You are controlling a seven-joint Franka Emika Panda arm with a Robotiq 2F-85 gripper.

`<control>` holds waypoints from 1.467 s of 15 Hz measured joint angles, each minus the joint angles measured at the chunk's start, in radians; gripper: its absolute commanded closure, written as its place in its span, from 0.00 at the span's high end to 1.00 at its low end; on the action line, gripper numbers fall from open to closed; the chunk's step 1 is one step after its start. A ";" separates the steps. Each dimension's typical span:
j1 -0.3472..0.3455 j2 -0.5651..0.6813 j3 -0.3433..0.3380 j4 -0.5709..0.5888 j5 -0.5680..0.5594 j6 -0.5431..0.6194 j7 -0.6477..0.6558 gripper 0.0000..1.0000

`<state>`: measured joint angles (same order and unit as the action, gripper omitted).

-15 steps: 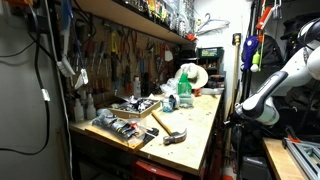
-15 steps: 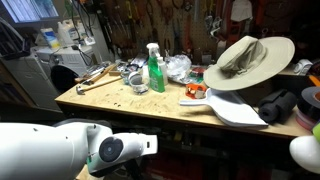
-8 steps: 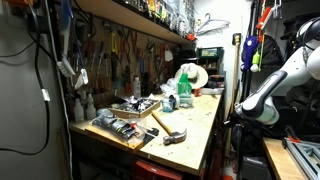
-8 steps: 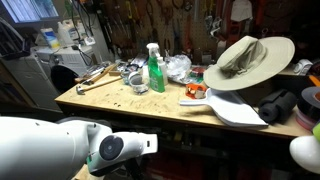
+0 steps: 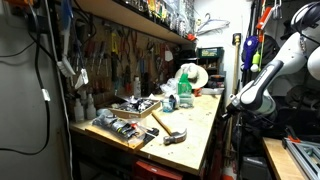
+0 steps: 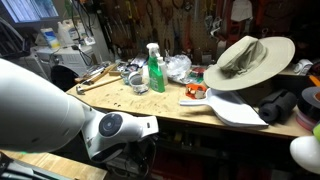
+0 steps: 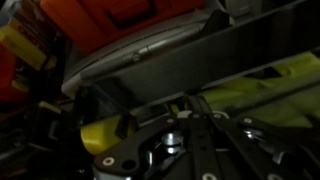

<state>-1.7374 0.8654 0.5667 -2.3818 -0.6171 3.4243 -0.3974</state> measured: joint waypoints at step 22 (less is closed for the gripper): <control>0.153 -0.691 0.094 -0.076 0.518 -0.866 -0.696 0.33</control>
<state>-1.5840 0.1740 0.6604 -2.4579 -0.0994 2.5587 -1.0937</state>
